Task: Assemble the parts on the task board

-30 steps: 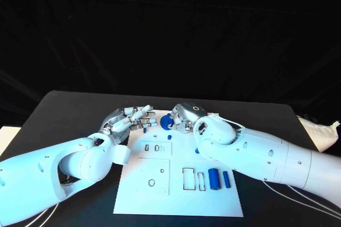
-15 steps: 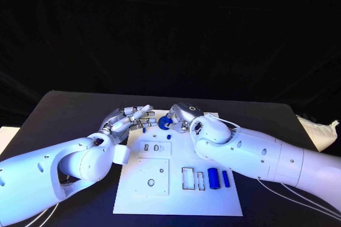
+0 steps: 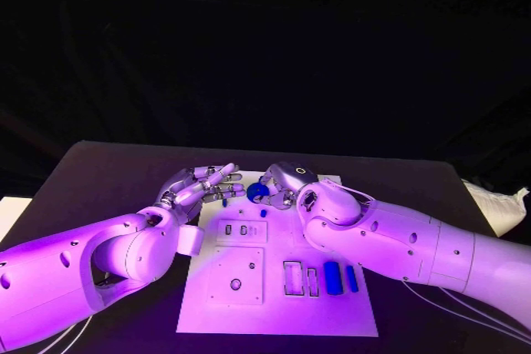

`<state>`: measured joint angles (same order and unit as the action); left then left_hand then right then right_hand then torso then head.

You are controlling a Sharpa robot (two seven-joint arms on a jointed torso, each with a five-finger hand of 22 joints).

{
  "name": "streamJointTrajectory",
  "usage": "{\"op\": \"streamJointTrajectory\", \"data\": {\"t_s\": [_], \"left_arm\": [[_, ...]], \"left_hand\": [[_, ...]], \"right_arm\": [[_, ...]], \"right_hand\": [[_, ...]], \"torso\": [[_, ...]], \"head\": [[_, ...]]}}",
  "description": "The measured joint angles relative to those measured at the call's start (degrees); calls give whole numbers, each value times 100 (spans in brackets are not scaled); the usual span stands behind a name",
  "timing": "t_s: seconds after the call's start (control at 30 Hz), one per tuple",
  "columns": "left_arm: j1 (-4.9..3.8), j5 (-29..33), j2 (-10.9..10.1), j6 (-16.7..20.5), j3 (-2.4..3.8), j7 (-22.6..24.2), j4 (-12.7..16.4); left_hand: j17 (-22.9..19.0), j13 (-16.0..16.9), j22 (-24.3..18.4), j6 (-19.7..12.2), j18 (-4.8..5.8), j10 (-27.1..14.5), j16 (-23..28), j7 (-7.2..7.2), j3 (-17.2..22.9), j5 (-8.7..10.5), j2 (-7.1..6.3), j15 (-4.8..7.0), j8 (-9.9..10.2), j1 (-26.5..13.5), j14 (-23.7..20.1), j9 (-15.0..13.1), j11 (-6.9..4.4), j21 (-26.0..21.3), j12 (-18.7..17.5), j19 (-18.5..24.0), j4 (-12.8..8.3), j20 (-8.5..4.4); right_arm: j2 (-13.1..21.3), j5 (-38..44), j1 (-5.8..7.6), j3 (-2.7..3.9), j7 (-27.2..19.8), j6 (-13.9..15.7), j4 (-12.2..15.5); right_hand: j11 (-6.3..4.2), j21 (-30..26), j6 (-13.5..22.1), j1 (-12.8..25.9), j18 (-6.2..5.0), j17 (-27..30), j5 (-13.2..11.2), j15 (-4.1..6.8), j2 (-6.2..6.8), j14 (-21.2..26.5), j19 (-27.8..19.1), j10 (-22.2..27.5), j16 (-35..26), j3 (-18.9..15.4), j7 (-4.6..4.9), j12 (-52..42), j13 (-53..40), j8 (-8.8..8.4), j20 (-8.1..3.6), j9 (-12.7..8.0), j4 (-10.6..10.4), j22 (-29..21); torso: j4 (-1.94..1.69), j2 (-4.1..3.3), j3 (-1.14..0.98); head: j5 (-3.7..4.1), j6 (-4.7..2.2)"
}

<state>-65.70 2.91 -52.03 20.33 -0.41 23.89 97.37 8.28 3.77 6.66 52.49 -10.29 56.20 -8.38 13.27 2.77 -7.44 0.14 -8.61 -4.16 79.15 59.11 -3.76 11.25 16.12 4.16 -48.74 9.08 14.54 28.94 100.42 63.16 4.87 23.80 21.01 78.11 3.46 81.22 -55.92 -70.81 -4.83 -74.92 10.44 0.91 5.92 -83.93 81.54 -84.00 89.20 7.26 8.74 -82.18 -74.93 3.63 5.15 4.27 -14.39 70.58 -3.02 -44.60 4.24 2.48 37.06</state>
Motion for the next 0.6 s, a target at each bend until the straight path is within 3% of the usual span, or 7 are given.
{"op": "streamJointTrajectory", "data": {"t_s": [0.2, 0.37, 0.43, 0.6], "left_arm": [[0, 0, -5, 0, 0, -2, 0], [0, 0, -5, 0, 0, -5, 1], [0, 0, -6, 0, 0, -8, 1], [0, 0, -7, 0, 0, -12, -4]], "left_hand": [[0, 0, -6, -21, 0, 0, 0, 21, 0, 0, 0, 0, 0, 0, 0, 0, 0, 0, 0, 0, 0, 0], [-1, -4, -6, -21, 0, -2, 2, 21, 0, 0, 0, 0, 8, 0, 0, 0, 2, 0, 0, 0, 0, 0], [-1, -5, -6, -41, 0, -21, 25, 0, 0, 0, 0, 0, 23, 0, 0, 2, 21, 0, 0, 0, 0, 0], [-1, -5, -6, -41, 0, -21, 25, 0, 0, 0, 0, 0, 23, 0, 0, 5, 21, 0, 0, 0, 0, 0]], "right_arm": [[19, -137, -6, -1, -55, -61, -9], [28, -236, -5, 0, -77, -118, -44], [48, -263, -8, 0, -84, -105, -43], [186, -285, -43, 0, -139, 168, 55]], "right_hand": [[0, 0, 0, 245, 0, 0, 223, 0, -119, 0, 10, 0, 0, -61, 0, -40, 1, 0, 10, 23, -198, 45], [0, 22, -19, 402, -1, 1, 394, 0, -231, 0, 11, 0, 0, -61, -19, -53, 1, 0, 10, 45, -198, 65], [0, 22, -60, 371, -1, 1, 622, 0, -289, 0, 10, 0, 24, -18, -17, -83, 1, 0, 10, 45, -155, 72], [0, 51, -79, 283, 0, 1, 901, 0, -323, 0, 10, 0, 24, 60, -35, -134, 1, 0, 10, 45, -78, 121]], "torso": [[7, 0, -2], [4, 0, -2], [4, -1, -2], [3, -2, -2]], "head": [[-7, 8], [6, 10], [11, 9], [9, 9]]}}
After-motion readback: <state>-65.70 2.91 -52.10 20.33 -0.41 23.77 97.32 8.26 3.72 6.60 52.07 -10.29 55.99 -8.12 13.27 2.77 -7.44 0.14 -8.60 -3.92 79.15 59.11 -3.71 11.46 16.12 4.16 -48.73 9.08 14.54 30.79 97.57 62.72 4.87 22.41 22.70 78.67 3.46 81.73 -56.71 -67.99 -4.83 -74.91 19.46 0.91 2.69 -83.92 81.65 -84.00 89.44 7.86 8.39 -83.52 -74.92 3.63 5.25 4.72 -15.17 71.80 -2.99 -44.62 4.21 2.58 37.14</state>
